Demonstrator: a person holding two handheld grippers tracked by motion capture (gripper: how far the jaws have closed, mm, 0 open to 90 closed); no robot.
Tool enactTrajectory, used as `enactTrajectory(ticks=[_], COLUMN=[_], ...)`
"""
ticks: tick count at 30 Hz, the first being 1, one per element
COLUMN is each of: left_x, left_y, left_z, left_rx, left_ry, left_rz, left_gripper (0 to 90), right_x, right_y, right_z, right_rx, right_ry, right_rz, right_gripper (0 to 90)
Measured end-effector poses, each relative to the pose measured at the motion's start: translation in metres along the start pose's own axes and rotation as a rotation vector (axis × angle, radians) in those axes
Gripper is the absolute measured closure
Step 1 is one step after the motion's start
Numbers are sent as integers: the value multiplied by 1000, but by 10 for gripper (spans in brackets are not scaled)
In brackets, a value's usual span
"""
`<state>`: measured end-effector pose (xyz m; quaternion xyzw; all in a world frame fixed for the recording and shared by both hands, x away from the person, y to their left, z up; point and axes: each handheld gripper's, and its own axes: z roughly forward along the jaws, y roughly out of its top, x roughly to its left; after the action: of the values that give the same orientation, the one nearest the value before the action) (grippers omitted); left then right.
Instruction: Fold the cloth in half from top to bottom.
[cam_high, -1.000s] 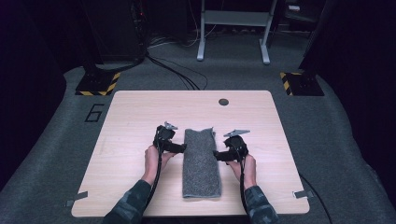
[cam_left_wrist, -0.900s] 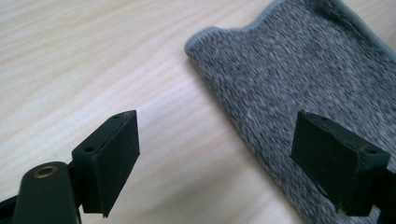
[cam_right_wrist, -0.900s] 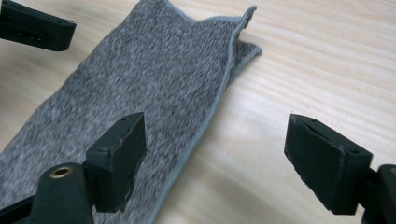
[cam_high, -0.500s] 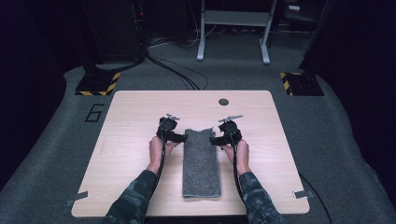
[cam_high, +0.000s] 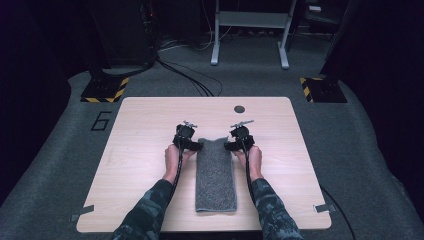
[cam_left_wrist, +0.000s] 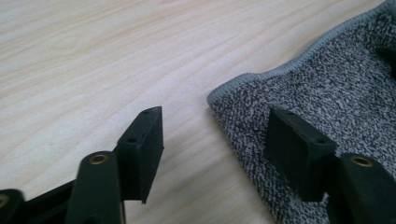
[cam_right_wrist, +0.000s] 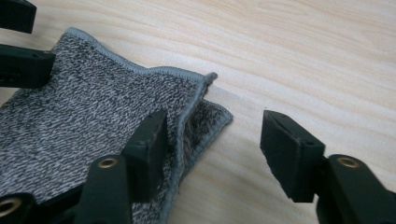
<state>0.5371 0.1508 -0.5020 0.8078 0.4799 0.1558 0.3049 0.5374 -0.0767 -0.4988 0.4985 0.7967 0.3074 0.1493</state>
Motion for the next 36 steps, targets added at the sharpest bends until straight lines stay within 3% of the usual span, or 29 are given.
enactTrajectory(ticks=[2,11,16,24,29,36], left_x=[-1,-7,-12,-18,-17,-15], left_y=[0,-1,-1,0,-1,-4], left_z=[2,6,6,6,6,-3], left_rx=[8,19,18,17,14,-47], left_ry=[1,-4,-8,-31,-33,-35], left_rz=[9,31,46,76,79,64], left_gripper=[447,551,631,831,862,866], right_x=[1,5,7,11,12,13], right_y=[1,0,0,1,-1,-8], right_z=[2,10,10,10,10,1], right_rx=[-4,30,23,36,30,-26], right_ry=[-6,-4,7,33,33,28], right_rz=[-3,-40,-60,-16,7,7], right_gripper=[457,571,684,845,867,873])
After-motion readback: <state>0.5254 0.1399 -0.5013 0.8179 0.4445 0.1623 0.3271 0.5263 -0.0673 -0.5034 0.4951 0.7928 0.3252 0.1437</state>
